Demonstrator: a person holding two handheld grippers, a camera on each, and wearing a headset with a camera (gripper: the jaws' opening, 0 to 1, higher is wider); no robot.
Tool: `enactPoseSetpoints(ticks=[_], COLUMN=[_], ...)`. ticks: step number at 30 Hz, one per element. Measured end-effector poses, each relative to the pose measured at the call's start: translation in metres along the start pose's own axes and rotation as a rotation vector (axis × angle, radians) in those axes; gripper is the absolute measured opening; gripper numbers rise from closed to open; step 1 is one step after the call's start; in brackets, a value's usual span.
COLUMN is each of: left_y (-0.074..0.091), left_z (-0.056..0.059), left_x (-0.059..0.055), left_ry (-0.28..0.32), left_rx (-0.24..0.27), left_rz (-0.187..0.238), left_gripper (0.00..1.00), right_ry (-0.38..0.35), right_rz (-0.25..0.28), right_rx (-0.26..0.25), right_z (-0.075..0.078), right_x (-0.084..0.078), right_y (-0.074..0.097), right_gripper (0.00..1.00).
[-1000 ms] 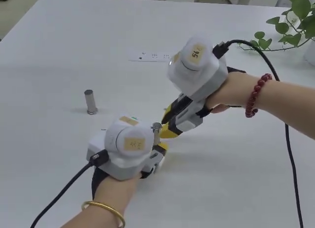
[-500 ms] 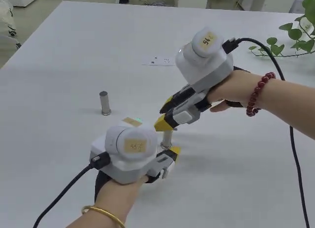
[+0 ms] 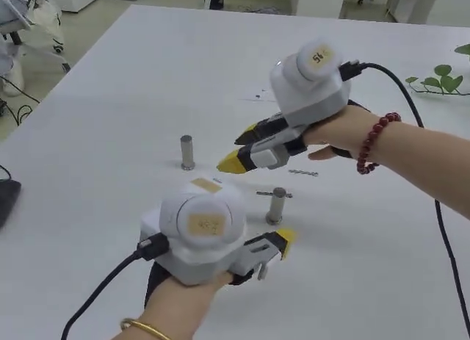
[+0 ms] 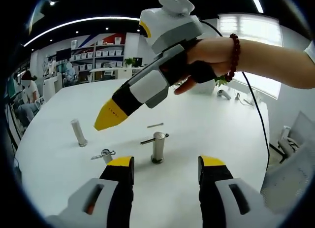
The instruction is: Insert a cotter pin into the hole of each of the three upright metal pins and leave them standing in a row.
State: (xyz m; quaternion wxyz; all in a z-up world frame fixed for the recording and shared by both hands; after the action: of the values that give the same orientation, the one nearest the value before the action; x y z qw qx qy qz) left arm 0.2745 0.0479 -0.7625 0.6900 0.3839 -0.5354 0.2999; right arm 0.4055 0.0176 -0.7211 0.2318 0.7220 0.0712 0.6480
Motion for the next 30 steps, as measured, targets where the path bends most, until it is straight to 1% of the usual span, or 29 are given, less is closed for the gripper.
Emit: enactPoseSetpoints(ticks=[2, 4, 10, 12, 16, 18, 21, 27, 29, 30], left_y=[0.005, 0.01, 0.02, 0.021, 0.025, 0.026, 0.028, 0.032, 0.033, 0.034], left_z=[0.0, -0.001, -0.008, -0.009, -0.014, -0.015, -0.018, -0.025, -0.027, -0.028], left_x=[0.0, 0.0, 0.001, 0.001, 0.004, 0.005, 0.006, 0.007, 0.008, 0.009], left_ry=[0.0, -0.002, 0.033, 0.03, 0.038, 0.04, 0.031, 0.026, 0.022, 0.022], left_rx=[0.003, 0.006, 0.046, 0.048, 0.065, 0.065, 0.062, 0.065, 0.067, 0.07], left_rz=[0.003, 0.005, 0.025, 0.027, 0.037, 0.043, 0.038, 0.038, 0.046, 0.062], left_gripper=[0.54, 0.57, 0.64, 0.66, 0.71, 0.73, 0.78, 0.84, 0.86, 0.87], right_ry=[0.004, 0.007, 0.016, 0.028, 0.027, 0.026, 0.032, 0.021, 0.018, 0.011], right_rz=[0.023, 0.042, 0.07, 0.08, 0.096, 0.1, 0.106, 0.125, 0.133, 0.135], right_rx=[-0.007, -0.013, -0.027, -0.031, -0.042, -0.047, -0.051, -0.062, -0.063, -0.062], right_z=[0.002, 0.005, 0.009, 0.011, 0.014, 0.016, 0.024, 0.033, 0.035, 0.037], right_x=[0.003, 0.005, 0.006, 0.005, 0.005, 0.004, 0.004, -0.003, -0.004, -0.006], right_y=[-0.007, -0.013, -0.03, -0.035, -0.044, -0.049, -0.06, -0.072, -0.074, -0.079], right_gripper=[0.42, 0.42, 0.42, 0.42, 0.42, 0.42, 0.4, 0.38, 0.36, 0.35])
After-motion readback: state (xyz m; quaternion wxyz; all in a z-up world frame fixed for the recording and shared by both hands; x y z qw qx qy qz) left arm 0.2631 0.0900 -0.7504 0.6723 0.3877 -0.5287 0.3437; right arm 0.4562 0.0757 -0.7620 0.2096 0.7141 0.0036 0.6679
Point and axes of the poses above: the centre of the closed fingertips' face, and the gripper's own axes: y roughly backward along the fingers, z roughly to its right, x roughly out of its top, the point moved 8 cm from there along y, roughly backward along the fingers, and after that the axes turned 13 degrees about z, right-handed, at the moved point
